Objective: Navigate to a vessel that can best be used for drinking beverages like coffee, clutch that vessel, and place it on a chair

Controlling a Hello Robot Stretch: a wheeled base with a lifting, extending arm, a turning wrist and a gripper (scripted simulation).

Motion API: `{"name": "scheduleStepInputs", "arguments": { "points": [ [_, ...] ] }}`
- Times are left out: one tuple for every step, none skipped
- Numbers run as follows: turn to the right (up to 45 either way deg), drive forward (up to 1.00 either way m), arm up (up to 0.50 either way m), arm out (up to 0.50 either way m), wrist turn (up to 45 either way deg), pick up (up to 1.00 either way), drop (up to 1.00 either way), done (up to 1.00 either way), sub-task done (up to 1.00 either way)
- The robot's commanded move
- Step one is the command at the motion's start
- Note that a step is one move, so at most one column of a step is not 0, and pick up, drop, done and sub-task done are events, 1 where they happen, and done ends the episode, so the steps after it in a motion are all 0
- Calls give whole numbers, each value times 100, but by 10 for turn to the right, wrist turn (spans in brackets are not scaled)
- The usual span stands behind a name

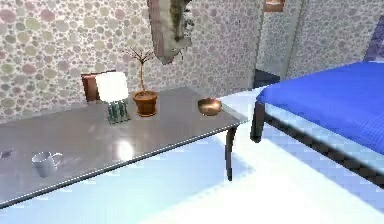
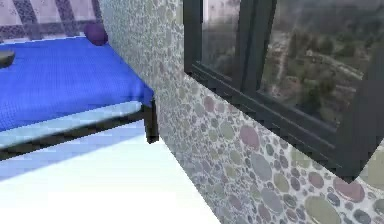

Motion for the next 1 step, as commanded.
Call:
{"name": "scheduleStepInputs", "arguments": {
  "points": [
    [-300, 0, 0, 0, 0, 0, 0, 0, 0]
  ]
}}
